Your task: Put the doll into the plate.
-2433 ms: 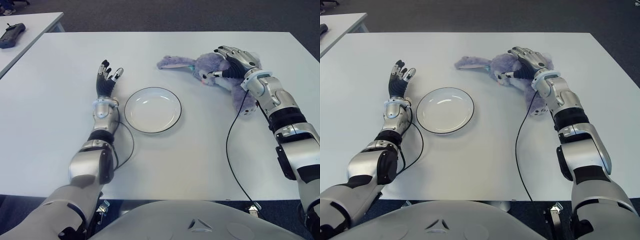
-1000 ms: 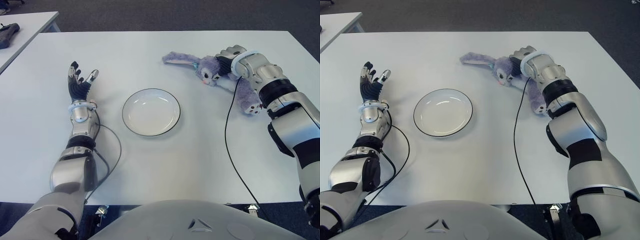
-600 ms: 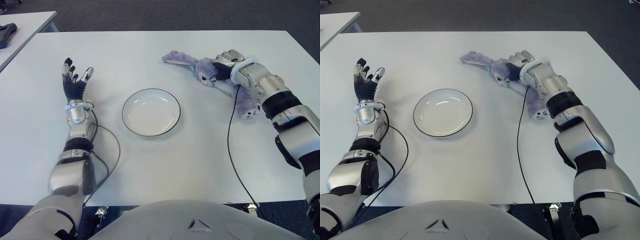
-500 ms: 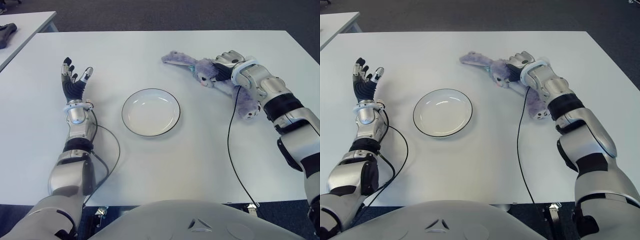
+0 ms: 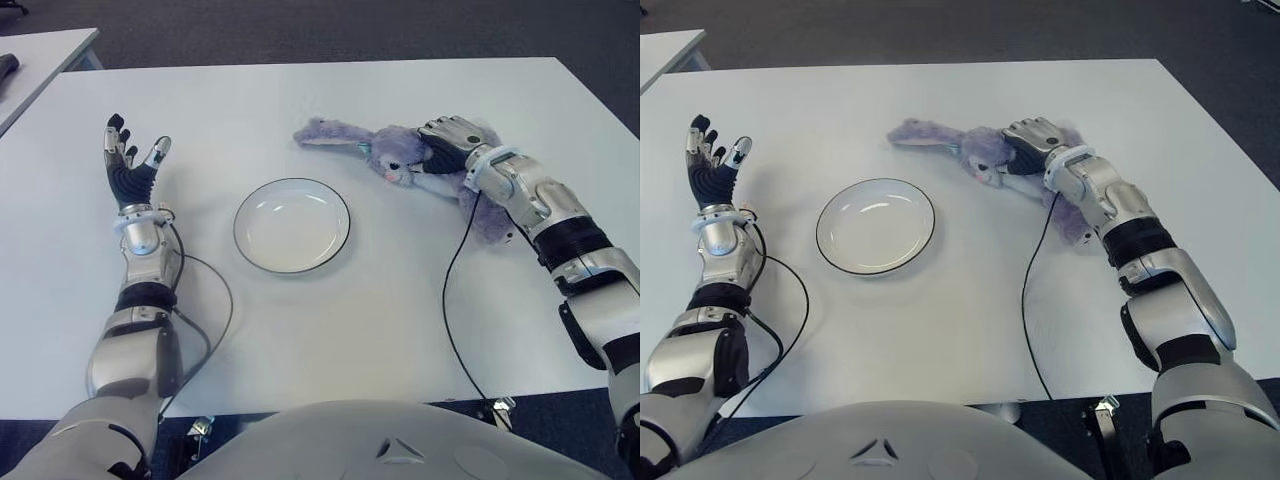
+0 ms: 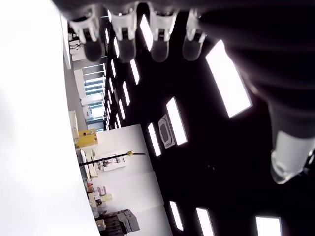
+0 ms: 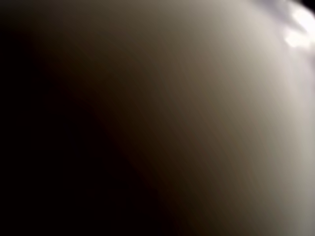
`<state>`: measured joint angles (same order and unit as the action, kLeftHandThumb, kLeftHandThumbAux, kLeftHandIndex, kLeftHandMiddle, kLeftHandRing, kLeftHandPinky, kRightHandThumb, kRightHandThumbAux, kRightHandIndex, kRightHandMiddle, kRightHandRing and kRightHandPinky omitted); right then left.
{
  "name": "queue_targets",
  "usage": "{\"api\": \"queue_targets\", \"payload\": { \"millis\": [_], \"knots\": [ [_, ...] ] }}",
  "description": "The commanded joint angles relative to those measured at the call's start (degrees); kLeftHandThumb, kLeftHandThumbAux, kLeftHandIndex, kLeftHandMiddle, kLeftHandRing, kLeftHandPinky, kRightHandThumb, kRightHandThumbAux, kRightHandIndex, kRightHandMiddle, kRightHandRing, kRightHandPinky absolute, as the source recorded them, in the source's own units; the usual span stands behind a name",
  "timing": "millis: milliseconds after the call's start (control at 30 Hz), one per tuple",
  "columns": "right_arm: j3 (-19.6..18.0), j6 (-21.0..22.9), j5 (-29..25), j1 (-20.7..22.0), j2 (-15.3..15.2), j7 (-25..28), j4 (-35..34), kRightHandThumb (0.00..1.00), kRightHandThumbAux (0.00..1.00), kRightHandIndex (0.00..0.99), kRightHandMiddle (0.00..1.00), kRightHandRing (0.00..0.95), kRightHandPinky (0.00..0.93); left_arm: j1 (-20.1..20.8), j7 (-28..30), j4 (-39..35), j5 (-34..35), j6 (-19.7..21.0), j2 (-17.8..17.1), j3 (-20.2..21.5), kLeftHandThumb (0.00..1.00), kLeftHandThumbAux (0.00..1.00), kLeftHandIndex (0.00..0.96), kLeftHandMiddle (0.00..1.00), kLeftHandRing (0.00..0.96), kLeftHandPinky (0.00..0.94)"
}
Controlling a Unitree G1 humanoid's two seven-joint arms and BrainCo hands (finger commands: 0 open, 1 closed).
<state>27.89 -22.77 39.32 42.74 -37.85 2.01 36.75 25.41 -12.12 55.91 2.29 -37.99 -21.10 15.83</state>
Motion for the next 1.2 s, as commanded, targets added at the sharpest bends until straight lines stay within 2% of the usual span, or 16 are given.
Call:
{"api": "queue_targets", "payload": {
  "millis": [33, 333, 533, 833, 1200],
  "knots": [
    [-2.87, -8.47, -6.61, -6.08, 3.29, -1.98, 1.57, 0.709, 0.712, 0.443, 0.800, 0.804, 0.803, -10.43, -1.90, 8.47, -1.38, -0.42, 7.94, -1.63, 0.000, 0.561, 0.000, 0.039, 0.049, 0.069],
    [-8.84, -11.18, -10.88, -11.22, 3.75, -4.66, -8.21, 0.706, 0.715, 0.442, 0.819, 0.810, 0.748, -10.02, 1.66, 11.94, 0.27, -1.05, 10.02, -1.27, 0.000, 0.549, 0.003, 0.048, 0.061, 0.079],
    [-11.18, -12.94, -10.31, -12.37, 4.71, -7.55, -9.81, 0.705, 0.717, 0.441, 0.833, 0.819, 0.786, -9.54, 3.00, 12.89, 1.21, -0.51, 10.84, -1.20, 0.000, 0.552, 0.007, 0.048, 0.062, 0.076],
    [-13.92, -16.88, -8.60, -10.51, 4.91, -12.78, -8.84, 0.704, 0.719, 0.440, 0.852, 0.837, 0.813, -8.63, 4.01, 14.64, 2.02, 0.52, 12.90, -1.19, 0.000, 0.563, 0.018, 0.057, 0.067, 0.078],
    [-15.44, -17.47, -5.62, -8.69, 5.14, -17.48, -8.61, 0.704, 0.719, 0.439, 0.850, 0.835, 0.808, -7.74, 4.51, 17.32, 1.97, 1.79, 16.89, -1.77, 0.000, 0.565, 0.025, 0.077, 0.077, 0.080]
  ]
}}
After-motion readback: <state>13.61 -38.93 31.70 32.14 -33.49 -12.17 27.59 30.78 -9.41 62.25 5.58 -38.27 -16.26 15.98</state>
